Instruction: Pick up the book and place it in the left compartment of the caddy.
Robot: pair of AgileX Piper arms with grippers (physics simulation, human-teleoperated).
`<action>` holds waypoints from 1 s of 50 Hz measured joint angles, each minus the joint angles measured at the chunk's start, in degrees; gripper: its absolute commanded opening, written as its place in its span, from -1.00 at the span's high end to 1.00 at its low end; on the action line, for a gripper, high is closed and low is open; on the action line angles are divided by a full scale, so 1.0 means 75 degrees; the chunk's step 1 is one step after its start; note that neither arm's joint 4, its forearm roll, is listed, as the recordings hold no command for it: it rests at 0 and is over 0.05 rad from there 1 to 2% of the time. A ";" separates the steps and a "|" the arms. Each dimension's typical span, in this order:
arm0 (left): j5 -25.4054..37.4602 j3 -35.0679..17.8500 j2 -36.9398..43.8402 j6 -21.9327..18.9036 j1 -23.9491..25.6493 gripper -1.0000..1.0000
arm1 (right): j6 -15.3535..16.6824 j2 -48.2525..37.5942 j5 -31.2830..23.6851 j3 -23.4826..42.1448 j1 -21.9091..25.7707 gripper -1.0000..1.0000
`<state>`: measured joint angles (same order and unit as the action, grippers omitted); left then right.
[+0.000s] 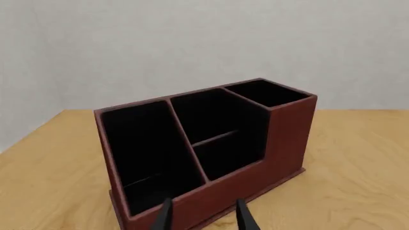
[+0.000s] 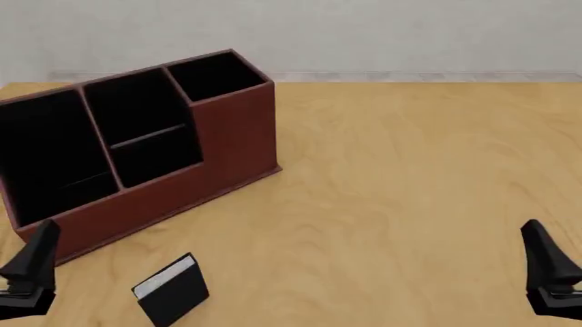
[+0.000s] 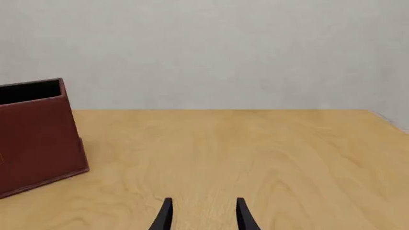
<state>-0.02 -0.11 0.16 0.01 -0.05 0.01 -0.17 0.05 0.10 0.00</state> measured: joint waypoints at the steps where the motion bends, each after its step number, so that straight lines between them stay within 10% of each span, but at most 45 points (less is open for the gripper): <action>1: -0.0003 -0.0001 0.0004 0.0000 0.0001 -1.00 | 0.0000 -0.0004 0.0001 0.0002 0.0000 -1.00; 32: -0.0037 -0.0034 0.0168 0.0021 0.0057 -1.00 | -0.0005 -0.0071 0.0042 0.0018 0.0000 -1.00; 50: 0.2040 -0.1332 0.1116 -0.0672 0.1214 -1.00 | -0.0005 -0.0074 0.0044 0.0019 -0.0001 -1.00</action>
<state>15.28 -10.10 8.53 -5.04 9.06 -0.03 -0.73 0.39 0.24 0.00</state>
